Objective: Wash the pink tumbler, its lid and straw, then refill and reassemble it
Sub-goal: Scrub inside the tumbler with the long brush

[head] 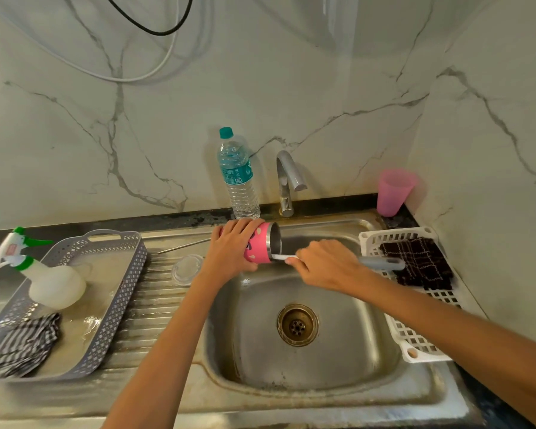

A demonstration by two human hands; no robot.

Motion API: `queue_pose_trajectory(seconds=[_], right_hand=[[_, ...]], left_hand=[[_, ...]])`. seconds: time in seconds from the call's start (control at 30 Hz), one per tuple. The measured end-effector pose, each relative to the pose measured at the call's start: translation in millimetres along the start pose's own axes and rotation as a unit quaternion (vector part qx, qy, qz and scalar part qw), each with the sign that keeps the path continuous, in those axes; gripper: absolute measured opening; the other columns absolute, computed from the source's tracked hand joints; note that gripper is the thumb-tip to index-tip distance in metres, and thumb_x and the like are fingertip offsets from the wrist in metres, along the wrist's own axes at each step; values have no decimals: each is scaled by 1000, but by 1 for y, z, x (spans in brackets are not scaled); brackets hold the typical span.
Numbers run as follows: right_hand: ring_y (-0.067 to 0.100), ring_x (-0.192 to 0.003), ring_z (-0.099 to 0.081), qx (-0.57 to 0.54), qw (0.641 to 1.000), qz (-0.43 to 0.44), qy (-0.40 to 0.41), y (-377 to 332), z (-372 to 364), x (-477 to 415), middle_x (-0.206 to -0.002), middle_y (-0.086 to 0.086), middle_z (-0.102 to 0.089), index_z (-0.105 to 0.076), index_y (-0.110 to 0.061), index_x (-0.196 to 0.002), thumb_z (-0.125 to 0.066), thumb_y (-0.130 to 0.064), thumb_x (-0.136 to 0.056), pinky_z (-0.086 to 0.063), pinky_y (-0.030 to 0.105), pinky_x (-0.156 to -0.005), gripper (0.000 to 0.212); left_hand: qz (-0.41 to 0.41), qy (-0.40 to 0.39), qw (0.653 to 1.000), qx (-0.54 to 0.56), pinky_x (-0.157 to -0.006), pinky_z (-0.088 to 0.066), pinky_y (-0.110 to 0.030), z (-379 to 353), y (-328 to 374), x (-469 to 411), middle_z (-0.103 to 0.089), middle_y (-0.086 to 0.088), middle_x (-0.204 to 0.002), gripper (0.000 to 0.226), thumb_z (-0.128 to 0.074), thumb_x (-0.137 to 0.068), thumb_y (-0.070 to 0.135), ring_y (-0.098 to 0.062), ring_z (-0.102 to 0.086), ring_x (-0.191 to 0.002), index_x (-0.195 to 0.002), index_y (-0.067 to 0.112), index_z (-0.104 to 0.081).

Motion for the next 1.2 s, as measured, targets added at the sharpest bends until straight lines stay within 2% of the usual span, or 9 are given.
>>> queue_pose_trajectory(seconds=[0.13, 0.2, 0.37, 0.53, 0.63, 0.73, 0.87, 1.03, 1.2], right_hand=[[10, -48, -41, 32, 998, -46, 14, 32, 19, -15, -58, -4, -44, -53, -20, -72, -29, -49, -101, -30, 22, -47, 47], [11, -51, -45, 0, 998, -59, -7, 33, 8, -12, -60, -3, -48, -55, -20, -74, -30, -49, -101, -36, 22, -50, 47], [15, -58, -58, 56, 998, 34, -8, -10, 20, 1, -68, 1, -58, -46, -24, -79, -31, -38, -103, -52, 28, -58, 32], [8, -46, -41, 62, 997, -47, 9, 46, 36, -11, -57, -6, -45, -56, -20, -74, -29, -50, -100, -31, 20, -47, 48], [8, -49, -42, 26, 998, -28, -41, 28, 3, 7, -61, -6, -47, -57, -21, -80, -30, -46, -101, -32, 20, -48, 43], [9, -51, -47, 24, 1000, 8, -13, 13, 13, 13, -62, -5, -49, -49, -27, -77, -29, -45, -102, -34, 21, -50, 36], [7, -46, -39, 28, 998, -64, 1, 50, 21, 2, -57, -6, -44, -56, -21, -75, -28, -49, -101, -31, 20, -48, 47], [9, -49, -46, 23, 1000, -1, 2, 12, 7, 17, -60, -5, -50, -59, -21, -80, -28, -45, -102, -31, 22, -46, 45], [7, -46, -39, 23, 998, -61, -13, 52, 11, 3, -58, -7, -44, -56, -21, -77, -27, -48, -101, -31, 20, -48, 46]], left_hand=[[-9, -21, 1000, 5, -112, -32, -45, -5, 1, 2, -50, 0, -140, 95, -82, -63, 37, -25, -45, -130, -146, 26, -37], [-24, -10, 1000, 1, -114, -30, -48, 1, 6, 1, -49, 0, -142, 96, -83, -64, 37, -25, -43, -132, -147, 26, -36], [19, -25, 999, 14, -114, -29, -52, -2, 5, 0, -47, 0, -144, 97, -82, -66, 39, -26, -42, -134, -148, 26, -33], [2, -31, 999, -20, -112, -32, -49, -1, 3, 1, -47, -1, -144, 96, -80, -67, 41, -26, -44, -130, -149, 27, -31], [-33, -26, 997, -57, -114, -25, -53, 1, 7, -3, -47, -1, -144, 95, -80, -67, 39, -28, -43, -131, -149, 27, -33], [-8, -51, 998, -24, -113, -27, -48, -7, -6, 0, -47, 0, -143, 97, -81, -66, 40, -26, -43, -132, -149, 27, -32], [-8, -33, 999, -4, -111, -29, -45, -5, -1, 2, -48, 0, -142, 97, -80, -66, 40, -25, -43, -130, -149, 26, -32], [14, -29, 999, 6, -108, -34, -48, -5, -8, 4, -50, 0, -138, 98, -83, -62, 37, -27, -47, -127, -147, 26, -36], [-4, -30, 999, 11, -111, -31, -43, -10, -1, 4, -50, 0, -139, 98, -82, -63, 38, -26, -46, -128, -148, 25, -34]])
Point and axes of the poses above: each hand's wrist, its own x-axis away from the middle knuckle, its own z-axis out of the back of the hand, y = z × x, the point moved 10 cm from there along -x, towards the middle knuckle
